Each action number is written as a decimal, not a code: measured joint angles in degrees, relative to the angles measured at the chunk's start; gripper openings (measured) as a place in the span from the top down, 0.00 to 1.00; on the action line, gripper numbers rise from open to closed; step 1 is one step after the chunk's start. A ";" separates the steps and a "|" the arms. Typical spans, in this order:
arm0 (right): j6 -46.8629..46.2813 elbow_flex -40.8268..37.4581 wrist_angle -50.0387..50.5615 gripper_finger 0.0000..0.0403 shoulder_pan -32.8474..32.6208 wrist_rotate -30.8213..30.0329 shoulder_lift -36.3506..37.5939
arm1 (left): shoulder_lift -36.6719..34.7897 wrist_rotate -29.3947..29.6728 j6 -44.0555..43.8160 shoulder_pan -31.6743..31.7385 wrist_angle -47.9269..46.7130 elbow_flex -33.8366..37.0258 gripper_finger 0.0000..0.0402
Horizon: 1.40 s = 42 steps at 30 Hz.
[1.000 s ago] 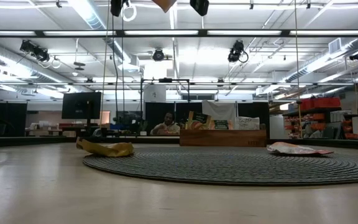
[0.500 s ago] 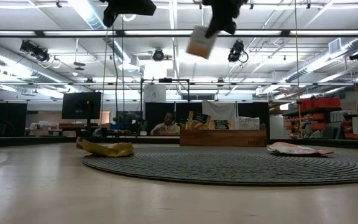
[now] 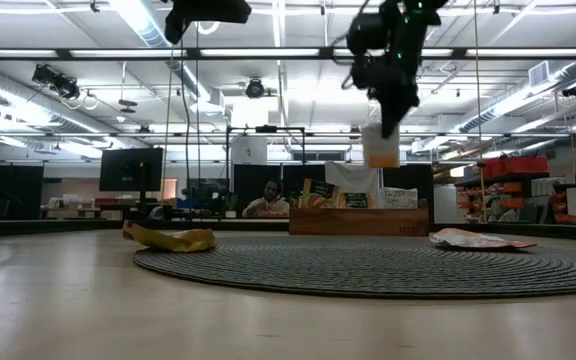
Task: Pick & Place Tea
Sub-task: Put the white tea bag into the right section of the wooden organizer
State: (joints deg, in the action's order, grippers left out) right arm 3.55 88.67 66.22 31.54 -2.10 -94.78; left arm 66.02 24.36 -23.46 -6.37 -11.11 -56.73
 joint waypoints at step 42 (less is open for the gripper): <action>7.04 -24.88 -22.15 0.98 9.15 2.98 -0.17 | 0.00 -0.72 -4.44 0.04 1.42 -0.02 0.84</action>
State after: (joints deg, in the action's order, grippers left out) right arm 10.59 63.79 44.07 40.69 0.87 -94.96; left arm 66.02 23.64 -27.90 -6.33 -9.69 -56.75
